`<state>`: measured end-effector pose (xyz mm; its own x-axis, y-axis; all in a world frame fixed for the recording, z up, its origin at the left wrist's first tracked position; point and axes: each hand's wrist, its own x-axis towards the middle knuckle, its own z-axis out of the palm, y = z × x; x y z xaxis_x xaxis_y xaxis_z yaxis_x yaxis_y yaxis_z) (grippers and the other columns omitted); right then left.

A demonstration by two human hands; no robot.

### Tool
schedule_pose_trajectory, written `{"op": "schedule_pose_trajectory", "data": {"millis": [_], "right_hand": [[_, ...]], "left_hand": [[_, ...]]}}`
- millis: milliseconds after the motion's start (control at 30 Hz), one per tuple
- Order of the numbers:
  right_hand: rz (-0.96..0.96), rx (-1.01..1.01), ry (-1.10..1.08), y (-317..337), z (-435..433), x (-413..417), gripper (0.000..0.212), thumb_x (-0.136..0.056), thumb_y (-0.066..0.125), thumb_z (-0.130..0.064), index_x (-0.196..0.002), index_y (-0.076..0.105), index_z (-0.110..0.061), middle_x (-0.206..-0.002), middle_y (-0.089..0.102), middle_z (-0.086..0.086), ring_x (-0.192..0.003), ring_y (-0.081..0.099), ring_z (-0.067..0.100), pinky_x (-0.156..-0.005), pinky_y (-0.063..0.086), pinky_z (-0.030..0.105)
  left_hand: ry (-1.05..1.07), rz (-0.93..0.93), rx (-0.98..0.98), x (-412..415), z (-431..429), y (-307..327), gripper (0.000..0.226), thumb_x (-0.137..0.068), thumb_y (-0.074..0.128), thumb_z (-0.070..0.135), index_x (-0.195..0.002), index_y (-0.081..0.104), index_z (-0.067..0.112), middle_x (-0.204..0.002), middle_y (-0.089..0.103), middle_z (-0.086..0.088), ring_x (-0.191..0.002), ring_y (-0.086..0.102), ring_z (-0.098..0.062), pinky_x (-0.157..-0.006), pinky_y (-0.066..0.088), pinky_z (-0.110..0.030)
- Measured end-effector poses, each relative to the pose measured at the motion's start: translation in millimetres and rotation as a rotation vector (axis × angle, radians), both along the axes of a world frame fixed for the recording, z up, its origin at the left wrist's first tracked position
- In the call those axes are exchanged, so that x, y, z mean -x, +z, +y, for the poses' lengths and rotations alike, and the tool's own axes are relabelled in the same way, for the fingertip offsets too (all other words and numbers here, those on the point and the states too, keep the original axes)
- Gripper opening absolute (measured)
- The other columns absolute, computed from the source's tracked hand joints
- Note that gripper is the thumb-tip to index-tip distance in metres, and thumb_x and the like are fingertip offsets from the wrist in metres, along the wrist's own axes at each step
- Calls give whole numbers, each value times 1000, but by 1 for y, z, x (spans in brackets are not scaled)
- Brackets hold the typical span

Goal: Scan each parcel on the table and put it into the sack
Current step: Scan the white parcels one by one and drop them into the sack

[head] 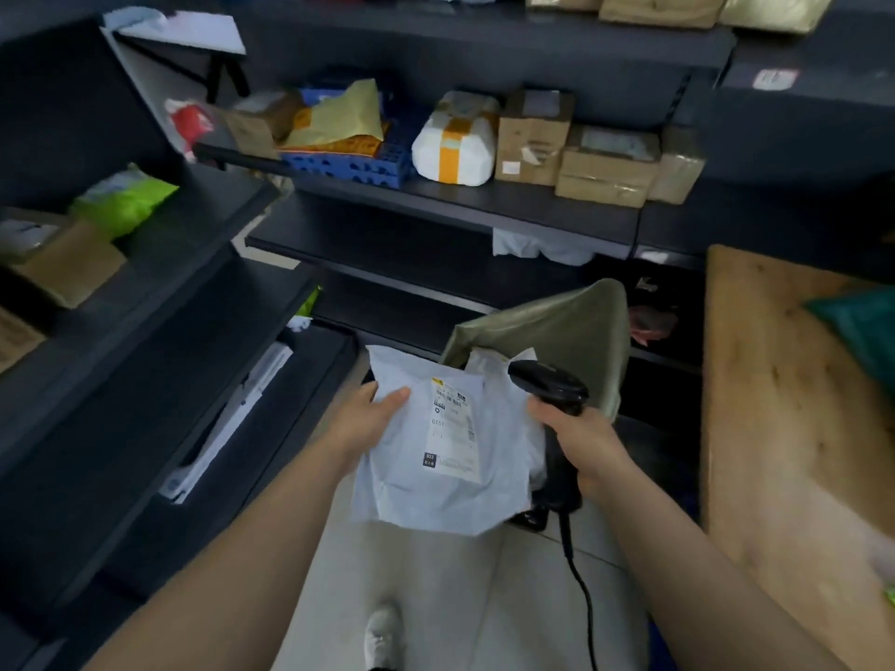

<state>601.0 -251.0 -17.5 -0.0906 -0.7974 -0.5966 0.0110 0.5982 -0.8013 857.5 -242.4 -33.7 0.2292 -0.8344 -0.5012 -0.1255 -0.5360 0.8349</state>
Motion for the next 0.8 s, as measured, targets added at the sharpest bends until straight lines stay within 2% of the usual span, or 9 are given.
{"op": "schedule_pose_trajectory", "data": {"millis": [133,233,367,467,500,567,633,700,800], "right_hand": [[69,2,-95,-15,-22,-20,11,-84,74,-25,-80,67,-17,-70,69,-4,-57,66,8,-43,47,16],[133,-25,-142,-27,-44,-25,13,-85,73,-22,-78,63,-17,-71,64,2,-58,60,13,-38,43,15],[183,-60,-204,-50,-80,-23,12,-84,73,-19,-90,65,-13,-82,66,9,-70,63,22,-57,52,29],[194,-97,-248,-75,-107,-22,8,-85,72,-17,-87,65,-15,-104,69,24,-99,65,40,-85,54,49],[195,-115,-261,-86,-116,-21,8,-85,72,-17,-86,65,-15,-106,68,25,-102,64,41,-87,53,52],[209,-144,-274,-110,-133,-20,12,-86,71,-17,-94,67,-9,-94,70,22,-88,67,38,-73,54,48],[230,-160,-275,-134,-148,-19,22,-86,71,-17,-102,66,-3,-80,65,12,-73,60,26,-64,46,37],[252,-186,-282,-158,-161,-17,23,-86,71,-18,-103,66,-3,-82,65,8,-77,60,23,-70,49,37],[274,-234,-298,-191,-179,-12,22,-87,69,-21,-105,65,-8,-92,67,7,-89,64,25,-86,53,41]], "left_hand": [[-193,1,-121,-14,-55,-27,20,-96,56,34,-106,64,19,-108,70,-7,-98,67,-25,-89,55,-43],[-310,38,-161,-13,-97,-45,23,-98,54,30,-111,63,15,-106,70,-5,-95,68,-22,-81,55,-36],[-435,21,-192,-4,-149,-72,28,-97,55,30,-118,63,12,-107,70,-2,-94,67,-18,-73,53,-27],[-508,-23,-211,8,-187,-101,30,-98,53,28,-121,62,11,-107,67,0,-89,64,-12,-67,49,-22],[-535,-54,-210,12,-199,-112,30,-99,51,28,-121,62,11,-106,66,-1,-88,63,-11,-67,49,-22],[-589,-155,-224,20,-222,-139,34,-99,49,30,-122,62,10,-115,63,-7,-100,61,-20,-84,50,-31],[-668,-379,-258,27,-240,-165,39,-97,47,40,-124,60,16,-133,48,-13,-121,46,-32,-103,40,-38],[-723,-534,-277,32,-254,-185,40,-95,46,46,-125,59,23,-150,21,-12,-133,25,-37,-113,26,-45],[-706,-531,-306,35,-270,-217,38,-94,48,48,-119,63,24,-159,-3,-9,-143,6,-37,-117,14,-53]]}}
